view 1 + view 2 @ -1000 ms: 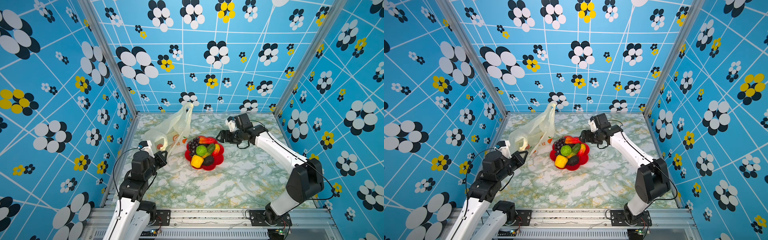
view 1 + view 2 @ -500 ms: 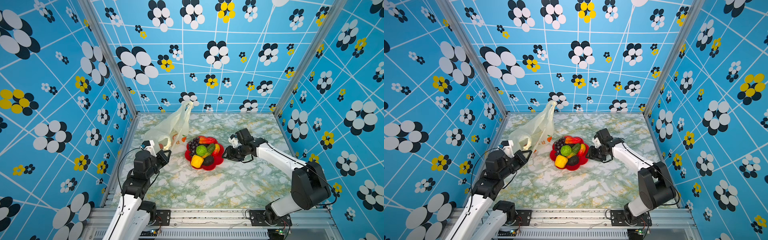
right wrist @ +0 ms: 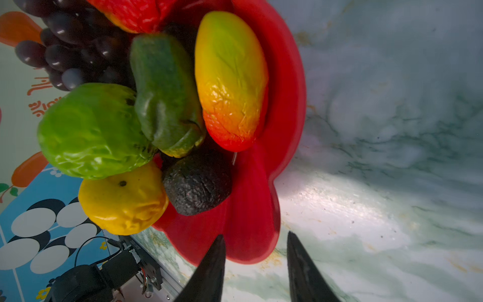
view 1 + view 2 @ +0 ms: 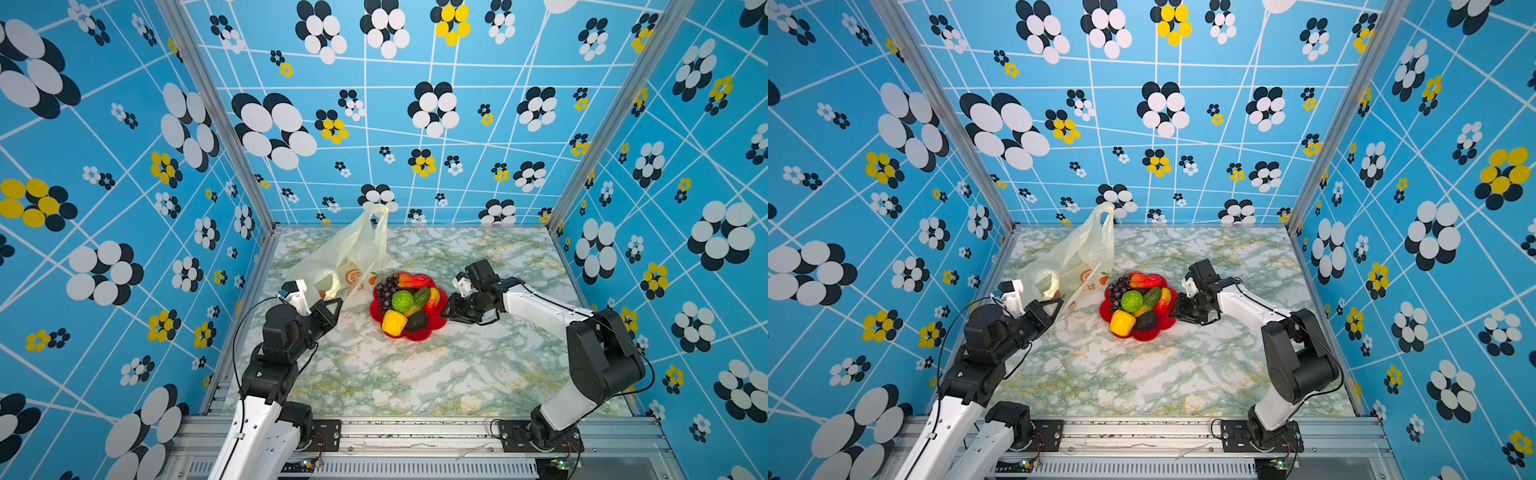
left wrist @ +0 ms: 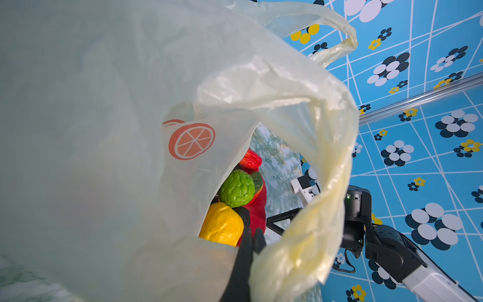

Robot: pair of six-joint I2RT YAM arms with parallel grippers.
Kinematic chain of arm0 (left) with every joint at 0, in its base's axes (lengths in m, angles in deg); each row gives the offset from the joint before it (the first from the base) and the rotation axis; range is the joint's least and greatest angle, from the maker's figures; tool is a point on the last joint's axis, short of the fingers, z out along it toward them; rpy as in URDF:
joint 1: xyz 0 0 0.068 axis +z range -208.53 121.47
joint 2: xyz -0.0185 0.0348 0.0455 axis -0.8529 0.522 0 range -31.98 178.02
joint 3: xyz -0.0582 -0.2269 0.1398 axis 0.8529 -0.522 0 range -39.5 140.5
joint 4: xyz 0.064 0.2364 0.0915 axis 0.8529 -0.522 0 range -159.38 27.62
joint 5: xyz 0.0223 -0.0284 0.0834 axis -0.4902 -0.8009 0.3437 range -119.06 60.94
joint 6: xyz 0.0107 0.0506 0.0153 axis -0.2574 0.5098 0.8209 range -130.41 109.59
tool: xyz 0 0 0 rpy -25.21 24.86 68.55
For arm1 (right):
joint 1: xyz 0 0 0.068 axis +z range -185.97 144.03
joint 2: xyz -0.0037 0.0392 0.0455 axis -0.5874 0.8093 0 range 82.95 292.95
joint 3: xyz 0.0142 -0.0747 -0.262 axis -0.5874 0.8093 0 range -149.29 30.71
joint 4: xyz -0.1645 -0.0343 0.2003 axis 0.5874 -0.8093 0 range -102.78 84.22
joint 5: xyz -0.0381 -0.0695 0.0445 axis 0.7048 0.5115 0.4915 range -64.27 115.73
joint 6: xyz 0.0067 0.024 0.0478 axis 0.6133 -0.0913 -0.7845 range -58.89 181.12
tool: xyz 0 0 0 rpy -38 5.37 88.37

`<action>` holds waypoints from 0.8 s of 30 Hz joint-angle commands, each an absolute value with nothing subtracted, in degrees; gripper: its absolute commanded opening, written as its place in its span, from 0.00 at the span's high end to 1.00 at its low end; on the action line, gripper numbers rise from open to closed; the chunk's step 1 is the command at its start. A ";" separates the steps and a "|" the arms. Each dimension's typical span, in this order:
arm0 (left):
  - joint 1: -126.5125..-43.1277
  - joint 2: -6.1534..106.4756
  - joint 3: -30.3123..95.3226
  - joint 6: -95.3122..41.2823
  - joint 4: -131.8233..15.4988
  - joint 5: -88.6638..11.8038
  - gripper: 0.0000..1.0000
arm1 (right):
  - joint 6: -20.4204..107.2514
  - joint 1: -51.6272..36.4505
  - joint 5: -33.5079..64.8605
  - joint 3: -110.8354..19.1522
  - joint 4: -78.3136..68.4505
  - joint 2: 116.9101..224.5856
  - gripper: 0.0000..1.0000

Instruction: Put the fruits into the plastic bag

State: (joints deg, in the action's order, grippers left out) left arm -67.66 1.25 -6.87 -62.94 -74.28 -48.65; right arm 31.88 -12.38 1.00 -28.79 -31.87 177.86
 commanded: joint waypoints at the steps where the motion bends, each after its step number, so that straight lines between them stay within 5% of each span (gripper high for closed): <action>1: -68.11 0.55 -5.90 -62.86 -72.89 -49.53 1.00 | 31.15 -12.25 1.34 -28.00 -30.83 179.32 0.60; 24: -68.16 -0.64 -6.73 -62.70 -70.73 -50.93 1.00 | 28.46 -12.24 1.29 -28.18 -27.00 184.55 0.89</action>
State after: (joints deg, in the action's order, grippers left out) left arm -67.66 0.14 -6.87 -63.16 -72.10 -50.12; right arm 28.80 -12.38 0.91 -28.79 -27.10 183.83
